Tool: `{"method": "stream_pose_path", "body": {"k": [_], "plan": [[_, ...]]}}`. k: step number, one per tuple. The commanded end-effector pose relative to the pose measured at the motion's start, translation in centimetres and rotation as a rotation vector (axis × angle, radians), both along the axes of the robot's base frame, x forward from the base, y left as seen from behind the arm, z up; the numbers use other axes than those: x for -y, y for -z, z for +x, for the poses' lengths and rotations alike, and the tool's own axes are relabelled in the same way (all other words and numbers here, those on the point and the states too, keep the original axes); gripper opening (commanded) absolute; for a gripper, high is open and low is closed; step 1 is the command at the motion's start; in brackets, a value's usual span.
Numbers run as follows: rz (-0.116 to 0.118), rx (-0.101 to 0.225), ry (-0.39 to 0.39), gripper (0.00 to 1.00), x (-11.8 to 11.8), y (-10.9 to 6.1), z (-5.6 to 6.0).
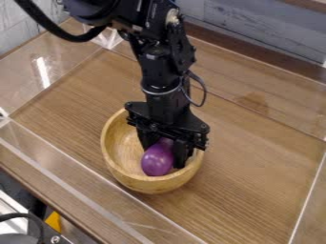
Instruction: Remove the purple eggplant from inside the brown bowl and put it on the table
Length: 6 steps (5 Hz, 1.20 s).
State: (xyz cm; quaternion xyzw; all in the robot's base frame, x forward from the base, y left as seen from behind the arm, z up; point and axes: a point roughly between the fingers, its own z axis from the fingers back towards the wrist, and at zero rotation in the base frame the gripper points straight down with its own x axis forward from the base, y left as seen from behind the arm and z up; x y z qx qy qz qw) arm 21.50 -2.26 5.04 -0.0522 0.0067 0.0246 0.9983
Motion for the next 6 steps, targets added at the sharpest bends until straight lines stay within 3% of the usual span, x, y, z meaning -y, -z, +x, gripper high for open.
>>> {"method": "stream_pose_path", "body": {"k": [1, 6], "plan": [[-0.003, 0.069, 0.013, 0.00, 0.5, -1.7, 1.0], [-0.026, 0.077, 0.004, 0.00, 1.8, -2.8, 1.1]]}}
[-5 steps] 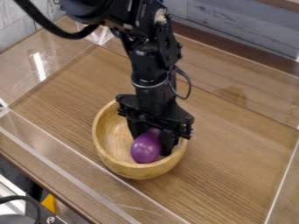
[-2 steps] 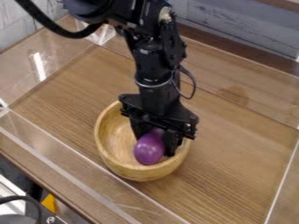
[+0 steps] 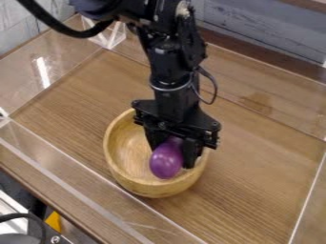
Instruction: Remove the purple eggplant from inside the brown bowl and put it on the table
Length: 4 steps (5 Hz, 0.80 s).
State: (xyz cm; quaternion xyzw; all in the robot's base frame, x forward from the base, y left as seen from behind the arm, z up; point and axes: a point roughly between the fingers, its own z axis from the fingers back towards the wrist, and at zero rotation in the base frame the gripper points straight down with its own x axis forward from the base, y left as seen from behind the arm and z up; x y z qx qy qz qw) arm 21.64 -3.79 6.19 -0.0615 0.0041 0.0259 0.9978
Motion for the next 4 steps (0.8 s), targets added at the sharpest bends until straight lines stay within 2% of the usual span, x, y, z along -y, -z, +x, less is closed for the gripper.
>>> {"method": "stream_pose_path", "body": {"k": [1, 4], "plan": [[-0.013, 0.074, 0.003, 0.00, 0.48, -1.93, 0.94], [-0.029, 0.082, -0.005, 0.00, 1.33, -2.37, 0.96]]}}
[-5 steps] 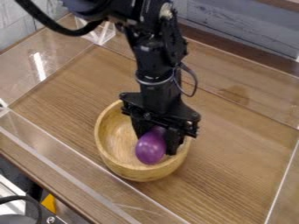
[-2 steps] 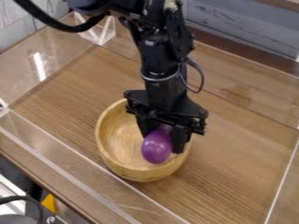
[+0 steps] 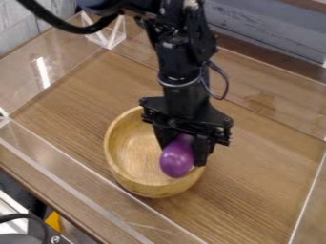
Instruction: Remove the purple eggplant from inside the brown bowl and put it on the table
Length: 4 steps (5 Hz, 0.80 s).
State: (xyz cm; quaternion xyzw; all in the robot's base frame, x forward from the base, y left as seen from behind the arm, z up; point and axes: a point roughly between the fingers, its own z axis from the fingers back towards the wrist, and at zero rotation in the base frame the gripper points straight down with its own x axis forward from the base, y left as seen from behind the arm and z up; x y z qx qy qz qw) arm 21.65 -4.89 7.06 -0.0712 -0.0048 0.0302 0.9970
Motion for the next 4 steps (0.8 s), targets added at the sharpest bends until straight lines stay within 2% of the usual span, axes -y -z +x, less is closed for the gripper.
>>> {"method": "stream_pose_path", "body": {"k": [1, 4], "plan": [[-0.016, 0.067, 0.003, 0.00, 0.7, -1.5, 1.0], [-0.035, 0.067, 0.008, 0.00, 2.3, -1.0, 1.0]]}}
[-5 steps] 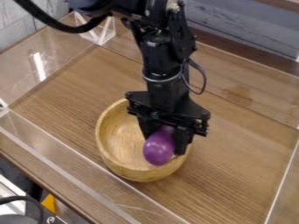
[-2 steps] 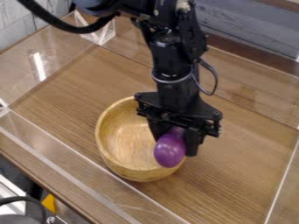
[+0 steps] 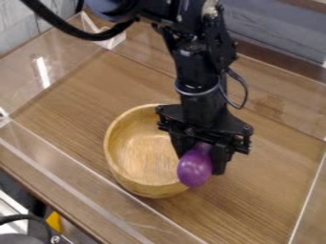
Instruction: Remove the purple eggplant from inside the brown bowl and put it on the table
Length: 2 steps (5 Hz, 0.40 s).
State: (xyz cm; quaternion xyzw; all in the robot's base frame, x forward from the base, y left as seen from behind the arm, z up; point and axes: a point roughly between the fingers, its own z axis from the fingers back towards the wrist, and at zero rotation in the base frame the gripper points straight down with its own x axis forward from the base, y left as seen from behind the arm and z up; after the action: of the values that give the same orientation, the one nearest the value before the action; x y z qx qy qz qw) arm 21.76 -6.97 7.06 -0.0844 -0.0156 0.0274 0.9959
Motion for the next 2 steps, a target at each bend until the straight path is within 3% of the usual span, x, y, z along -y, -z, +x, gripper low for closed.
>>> {"method": "stream_pose_path", "body": {"k": [1, 2], "plan": [[-0.013, 0.044, 0.005, 0.00, 0.88, -0.74, 0.95], [-0.014, 0.043, 0.010, 0.00, 1.68, -0.24, 1.01]]}}
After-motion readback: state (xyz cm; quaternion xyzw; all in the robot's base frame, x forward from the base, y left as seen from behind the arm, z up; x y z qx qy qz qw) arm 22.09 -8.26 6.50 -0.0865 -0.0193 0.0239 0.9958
